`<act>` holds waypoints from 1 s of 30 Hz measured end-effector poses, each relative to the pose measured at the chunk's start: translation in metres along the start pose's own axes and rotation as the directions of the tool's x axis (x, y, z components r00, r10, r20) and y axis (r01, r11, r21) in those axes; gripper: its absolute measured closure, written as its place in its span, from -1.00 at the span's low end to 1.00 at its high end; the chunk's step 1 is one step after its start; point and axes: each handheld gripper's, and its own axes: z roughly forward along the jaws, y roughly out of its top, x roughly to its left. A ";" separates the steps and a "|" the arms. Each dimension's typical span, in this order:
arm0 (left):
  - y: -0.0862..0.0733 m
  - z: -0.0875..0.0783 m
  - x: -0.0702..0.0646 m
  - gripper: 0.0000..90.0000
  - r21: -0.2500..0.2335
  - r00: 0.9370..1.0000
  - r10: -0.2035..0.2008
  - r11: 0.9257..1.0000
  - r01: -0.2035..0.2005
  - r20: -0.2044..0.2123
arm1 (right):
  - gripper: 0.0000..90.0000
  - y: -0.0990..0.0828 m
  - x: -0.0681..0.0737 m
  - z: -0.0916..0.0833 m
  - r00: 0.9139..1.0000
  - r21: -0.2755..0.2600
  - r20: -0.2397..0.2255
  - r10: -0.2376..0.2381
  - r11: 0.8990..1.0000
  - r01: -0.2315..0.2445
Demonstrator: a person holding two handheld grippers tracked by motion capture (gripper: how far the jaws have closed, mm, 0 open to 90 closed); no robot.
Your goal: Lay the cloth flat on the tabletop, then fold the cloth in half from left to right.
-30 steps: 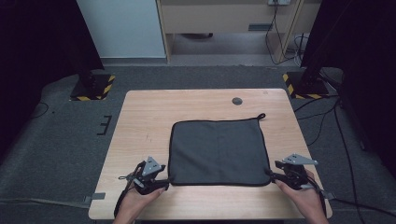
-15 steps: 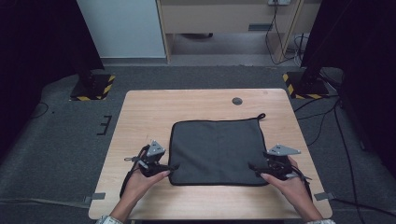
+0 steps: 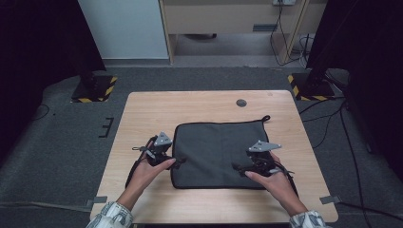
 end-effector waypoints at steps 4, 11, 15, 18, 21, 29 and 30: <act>0.006 0.003 0.004 -0.88 0.015 1.000 0.013 1.000 -0.013 0.016 | -0.70 0.009 0.009 0.013 0.999 0.018 -0.035 -0.012 1.000 0.012; 0.023 0.003 0.015 -0.89 0.003 1.000 0.017 1.000 -0.017 0.002 | -0.71 0.020 0.026 0.031 0.996 0.023 -0.076 -0.039 0.999 0.040; 0.032 0.002 0.020 -0.88 -0.012 1.000 0.027 1.000 -0.027 -0.003 | -0.64 0.023 0.034 0.039 0.996 0.033 -0.078 -0.050 0.998 0.053; 0.036 0.004 0.024 -0.88 -0.019 1.000 0.005 1.000 -0.005 0.010 | -0.60 0.024 0.038 0.042 0.995 0.040 -0.078 -0.067 0.997 0.070; 0.037 0.008 0.028 -0.88 -0.014 1.000 -0.006 1.000 0.006 0.007 | -0.54 0.026 0.042 0.043 0.994 0.033 -0.090 -0.062 0.997 0.065; 0.044 0.007 0.036 -0.88 -0.043 0.998 -0.065 0.997 0.065 0.000 | -0.50 0.031 0.067 0.050 0.985 0.017 -0.138 -0.102 0.994 0.106; 0.043 0.006 0.036 -0.88 -0.043 0.998 -0.068 0.997 0.068 -0.007 | -0.50 0.031 0.070 0.051 0.984 0.015 -0.145 -0.106 0.994 0.109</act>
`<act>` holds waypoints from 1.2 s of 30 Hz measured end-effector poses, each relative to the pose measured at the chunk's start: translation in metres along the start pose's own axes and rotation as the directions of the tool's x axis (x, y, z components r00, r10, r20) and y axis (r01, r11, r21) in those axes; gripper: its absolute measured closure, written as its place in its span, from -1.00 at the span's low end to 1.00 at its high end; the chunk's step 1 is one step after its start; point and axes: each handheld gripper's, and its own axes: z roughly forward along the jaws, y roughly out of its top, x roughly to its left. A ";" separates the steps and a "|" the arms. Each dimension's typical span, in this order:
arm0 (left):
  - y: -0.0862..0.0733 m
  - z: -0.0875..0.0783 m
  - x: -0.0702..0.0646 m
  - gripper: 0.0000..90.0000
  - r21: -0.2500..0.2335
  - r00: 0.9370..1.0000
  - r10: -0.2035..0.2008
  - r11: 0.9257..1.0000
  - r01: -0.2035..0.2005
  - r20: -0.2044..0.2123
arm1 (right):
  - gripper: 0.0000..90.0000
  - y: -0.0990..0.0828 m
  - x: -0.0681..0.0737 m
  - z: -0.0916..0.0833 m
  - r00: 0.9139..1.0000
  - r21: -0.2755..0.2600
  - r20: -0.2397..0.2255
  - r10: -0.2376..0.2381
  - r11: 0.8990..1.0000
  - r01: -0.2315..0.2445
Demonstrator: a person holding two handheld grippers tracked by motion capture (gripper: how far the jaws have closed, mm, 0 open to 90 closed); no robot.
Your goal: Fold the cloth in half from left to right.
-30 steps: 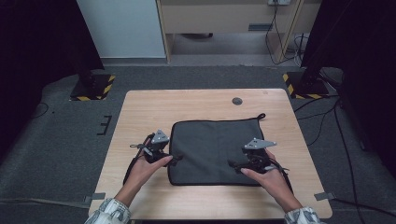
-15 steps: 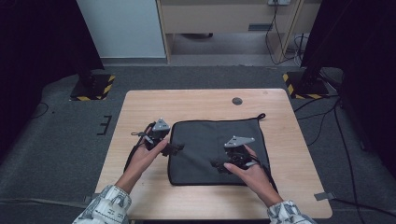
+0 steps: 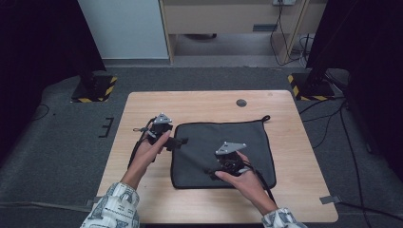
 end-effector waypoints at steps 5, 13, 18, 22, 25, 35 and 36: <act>-0.001 -0.001 0.005 -0.88 0.028 1.000 0.001 1.000 -0.001 -0.006 | -0.38 0.002 0.015 0.012 0.999 0.007 -0.030 -0.022 1.000 0.022; -0.002 -0.005 0.006 -0.88 0.036 1.000 0.005 0.999 -0.005 -0.018 | 0.03 0.004 0.039 0.030 0.994 0.011 -0.073 -0.075 0.997 0.076; -0.002 -0.010 0.007 -0.88 0.029 1.000 0.005 1.000 -0.004 -0.026 | 0.25 0.004 0.053 0.042 0.989 0.012 -0.104 -0.107 0.994 0.108; -0.002 -0.011 0.009 -0.88 0.026 1.000 0.004 1.000 -0.003 -0.027 | 0.33 0.003 0.058 0.049 0.987 0.010 -0.118 -0.111 0.993 0.113; -0.003 -0.011 0.009 -0.88 0.027 1.000 0.003 1.000 -0.002 -0.027 | 0.29 0.003 0.062 0.054 0.986 0.008 -0.126 -0.109 0.994 0.111; -0.003 -0.012 0.008 -0.88 0.024 1.000 0.005 1.000 -0.005 -0.021 | -0.05 -0.004 0.081 0.076 0.988 0.035 -0.108 -0.112 0.993 0.117; -0.002 -0.013 0.009 -0.88 0.026 1.000 0.008 1.000 -0.008 -0.021 | -0.07 -0.005 0.083 0.078 0.988 0.038 -0.104 -0.115 0.992 0.119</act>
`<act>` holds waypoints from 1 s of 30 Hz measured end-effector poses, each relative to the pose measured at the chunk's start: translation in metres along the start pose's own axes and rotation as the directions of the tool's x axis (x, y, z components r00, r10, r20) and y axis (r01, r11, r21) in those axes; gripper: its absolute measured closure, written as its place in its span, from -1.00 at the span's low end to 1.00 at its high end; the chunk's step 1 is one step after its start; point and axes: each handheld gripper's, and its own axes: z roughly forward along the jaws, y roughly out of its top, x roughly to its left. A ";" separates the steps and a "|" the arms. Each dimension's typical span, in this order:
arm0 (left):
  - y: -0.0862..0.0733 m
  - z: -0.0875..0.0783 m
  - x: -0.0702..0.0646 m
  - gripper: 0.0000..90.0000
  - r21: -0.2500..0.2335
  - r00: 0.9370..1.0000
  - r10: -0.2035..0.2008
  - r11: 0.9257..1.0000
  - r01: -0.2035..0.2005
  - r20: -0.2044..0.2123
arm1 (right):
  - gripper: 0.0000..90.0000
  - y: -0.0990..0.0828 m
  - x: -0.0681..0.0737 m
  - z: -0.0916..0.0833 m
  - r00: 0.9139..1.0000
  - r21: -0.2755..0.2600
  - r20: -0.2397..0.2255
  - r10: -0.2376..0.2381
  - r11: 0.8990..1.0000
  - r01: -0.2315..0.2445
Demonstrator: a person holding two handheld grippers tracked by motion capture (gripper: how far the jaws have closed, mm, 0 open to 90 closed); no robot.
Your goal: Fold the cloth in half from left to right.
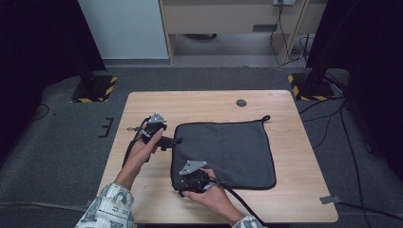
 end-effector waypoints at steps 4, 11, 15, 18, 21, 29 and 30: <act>0.000 -0.001 -0.001 -0.88 -0.006 1.000 0.000 1.000 0.000 0.003 | -0.08 -0.002 0.004 0.008 1.000 0.026 0.020 -0.017 1.000 0.017; -0.001 -0.003 -0.003 -0.88 -0.021 1.000 -0.008 1.000 0.008 0.021 | 0.26 -0.003 0.006 0.010 0.996 0.035 0.076 -0.044 0.999 0.041; -0.002 -0.003 -0.003 -0.87 -0.022 1.000 -0.006 1.000 0.006 0.025 | 0.62 -0.002 0.002 0.009 0.993 0.045 0.104 -0.049 0.998 0.044; -0.001 -0.002 -0.002 -0.85 -0.020 1.000 -0.006 1.000 0.006 0.026 | 0.78 0.000 -0.001 0.009 0.995 0.044 0.096 -0.018 0.999 0.014; -0.002 -0.001 0.001 -0.83 -0.023 1.000 -0.008 1.000 0.009 0.028 | 0.81 0.001 0.002 0.008 0.998 0.031 0.070 0.002 0.999 -0.005; -0.005 0.008 0.016 -0.62 -0.008 1.000 -0.014 1.000 0.014 -0.014 | 0.82 0.002 0.014 0.004 1.000 -0.004 0.006 0.027 1.000 -0.027; -0.005 0.010 0.018 -0.58 -0.007 1.000 -0.013 1.000 0.012 -0.023 | 0.82 0.002 0.016 0.004 1.000 -0.006 0.004 0.026 1.000 -0.026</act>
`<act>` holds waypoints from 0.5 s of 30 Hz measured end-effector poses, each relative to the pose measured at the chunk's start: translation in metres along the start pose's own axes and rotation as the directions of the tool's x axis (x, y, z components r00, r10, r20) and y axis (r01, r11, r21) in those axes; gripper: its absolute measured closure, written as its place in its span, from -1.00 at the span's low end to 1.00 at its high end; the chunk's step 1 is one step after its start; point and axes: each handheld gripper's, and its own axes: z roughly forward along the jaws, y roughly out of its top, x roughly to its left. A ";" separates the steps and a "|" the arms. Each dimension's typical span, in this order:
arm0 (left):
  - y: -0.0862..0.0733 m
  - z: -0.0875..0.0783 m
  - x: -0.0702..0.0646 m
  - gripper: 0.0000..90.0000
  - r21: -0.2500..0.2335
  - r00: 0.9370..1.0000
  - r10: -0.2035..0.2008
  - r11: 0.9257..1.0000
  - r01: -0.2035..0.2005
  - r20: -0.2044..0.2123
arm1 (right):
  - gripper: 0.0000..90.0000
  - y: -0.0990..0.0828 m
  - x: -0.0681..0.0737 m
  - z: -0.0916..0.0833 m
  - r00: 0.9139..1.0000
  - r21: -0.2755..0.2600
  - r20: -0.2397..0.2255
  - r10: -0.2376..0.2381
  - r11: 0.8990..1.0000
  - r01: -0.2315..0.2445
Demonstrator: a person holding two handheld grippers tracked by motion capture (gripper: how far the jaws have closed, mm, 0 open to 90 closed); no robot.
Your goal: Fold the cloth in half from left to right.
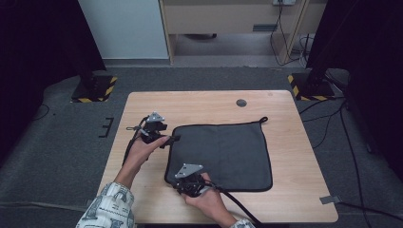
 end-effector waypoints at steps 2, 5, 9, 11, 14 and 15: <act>0.000 0.004 0.002 -0.53 0.007 1.000 0.005 1.000 -0.005 0.004 | 0.82 0.001 0.003 -0.001 1.000 -0.005 -0.011 0.003 1.000 -0.003; -0.001 0.013 0.007 -0.40 0.029 0.999 0.034 0.999 -0.033 -0.036 | 0.82 0.002 0.006 -0.002 1.000 -0.012 -0.021 0.000 1.000 0.000; -0.003 0.024 0.015 -0.25 0.041 0.999 0.017 0.999 -0.015 -0.049 | 0.82 0.002 0.009 -0.001 1.000 -0.010 -0.027 -0.004 1.000 0.004; -0.003 0.029 0.017 -0.17 0.064 0.997 0.027 0.998 -0.023 -0.066 | 0.82 0.003 0.010 0.000 1.000 -0.012 -0.027 -0.007 1.000 0.007; -0.005 0.035 0.020 -0.08 0.073 0.996 0.033 0.997 -0.027 -0.081 | 0.81 0.003 0.009 0.000 1.000 -0.006 -0.028 -0.011 1.000 0.011; -0.006 0.037 0.020 -0.05 0.075 0.995 0.033 0.997 -0.026 -0.089 | 0.82 0.003 0.009 0.000 1.000 -0.006 -0.026 -0.011 1.000 0.011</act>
